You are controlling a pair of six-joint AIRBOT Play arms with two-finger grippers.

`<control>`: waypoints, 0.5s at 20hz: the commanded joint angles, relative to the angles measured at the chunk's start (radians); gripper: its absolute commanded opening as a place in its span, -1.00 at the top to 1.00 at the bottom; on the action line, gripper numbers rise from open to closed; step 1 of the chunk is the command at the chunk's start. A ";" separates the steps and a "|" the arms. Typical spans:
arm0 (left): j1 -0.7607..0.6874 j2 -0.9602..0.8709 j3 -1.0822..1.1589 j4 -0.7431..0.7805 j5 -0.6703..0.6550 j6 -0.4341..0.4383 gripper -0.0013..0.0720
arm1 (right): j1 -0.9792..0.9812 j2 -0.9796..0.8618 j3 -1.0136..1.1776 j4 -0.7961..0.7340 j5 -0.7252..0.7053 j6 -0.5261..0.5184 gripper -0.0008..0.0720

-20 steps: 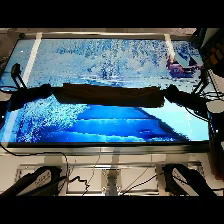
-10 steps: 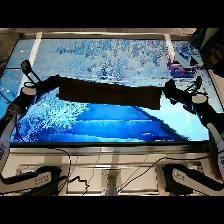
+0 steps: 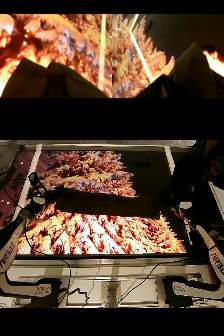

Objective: Fold the clothes and pants, and hang the long-sleeved shirts on hangers.

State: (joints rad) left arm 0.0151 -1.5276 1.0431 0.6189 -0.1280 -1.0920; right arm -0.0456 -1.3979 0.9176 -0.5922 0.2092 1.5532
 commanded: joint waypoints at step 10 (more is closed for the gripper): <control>0.298 0.048 0.004 0.103 -0.618 -0.026 -0.95 | 0.008 -0.016 0.106 -0.262 0.221 -0.002 -0.77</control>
State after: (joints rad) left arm 0.2001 -1.4834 1.0466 0.6884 -0.4648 -1.1004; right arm -0.0383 -1.4143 1.0138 -0.8284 0.3996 1.5509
